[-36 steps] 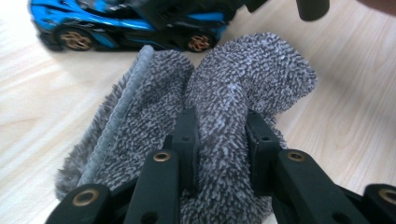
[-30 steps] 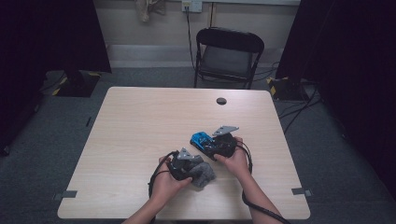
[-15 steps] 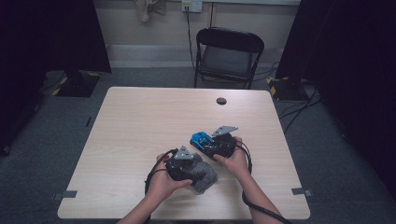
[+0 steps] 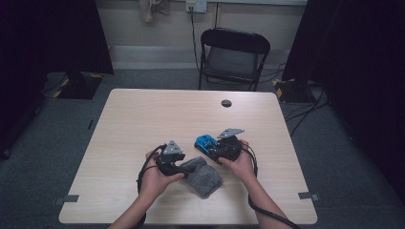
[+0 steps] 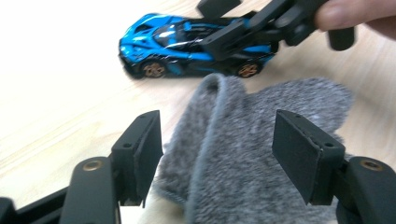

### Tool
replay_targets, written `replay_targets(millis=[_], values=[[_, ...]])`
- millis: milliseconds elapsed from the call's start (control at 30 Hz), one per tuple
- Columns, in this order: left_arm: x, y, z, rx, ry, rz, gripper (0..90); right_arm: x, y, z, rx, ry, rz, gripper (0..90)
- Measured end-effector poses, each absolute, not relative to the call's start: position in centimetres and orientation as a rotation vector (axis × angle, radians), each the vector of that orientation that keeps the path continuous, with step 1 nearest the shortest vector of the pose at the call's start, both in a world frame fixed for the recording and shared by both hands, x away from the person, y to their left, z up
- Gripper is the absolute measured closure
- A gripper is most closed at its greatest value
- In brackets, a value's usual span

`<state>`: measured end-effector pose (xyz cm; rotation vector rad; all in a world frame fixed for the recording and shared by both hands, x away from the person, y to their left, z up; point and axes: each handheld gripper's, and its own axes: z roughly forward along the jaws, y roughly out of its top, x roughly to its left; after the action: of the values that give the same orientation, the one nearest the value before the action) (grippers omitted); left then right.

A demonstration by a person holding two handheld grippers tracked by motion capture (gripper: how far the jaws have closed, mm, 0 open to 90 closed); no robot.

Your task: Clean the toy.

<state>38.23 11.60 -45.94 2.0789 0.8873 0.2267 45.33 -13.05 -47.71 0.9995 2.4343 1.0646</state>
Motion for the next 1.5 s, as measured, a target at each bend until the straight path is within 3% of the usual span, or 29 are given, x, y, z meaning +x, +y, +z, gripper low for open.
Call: replay_targets(millis=[33,200,367,733,1167,1500], values=[[38.3,11.7,-46.2,2.077,0.902,0.210,35.0,45.3,-13.0,-47.7,1.011,2.437,1.070,30.5],[38.8,12.4,-46.9,2.072,0.941,0.194,43.4,45.2,-12.0,-47.8,0.957,2.476,1.018,20.5],[39.0,12.9,-47.3,2.059,0.969,0.138,60.2,45.1,-11.7,-47.6,0.953,2.475,1.015,18.6],[39.3,12.6,-48.1,2.060,1.043,0.030,86.0,43.6,-11.3,-45.9,0.920,2.502,1.115,22.3],[39.8,14.4,-48.1,1.998,1.162,0.081,88.5,40.3,-9.9,-43.6,0.784,2.540,1.236,22.6],[39.9,14.9,-48.0,1.996,1.188,0.098,88.6,38.3,-8.8,-47.0,0.741,2.615,1.164,22.1]])
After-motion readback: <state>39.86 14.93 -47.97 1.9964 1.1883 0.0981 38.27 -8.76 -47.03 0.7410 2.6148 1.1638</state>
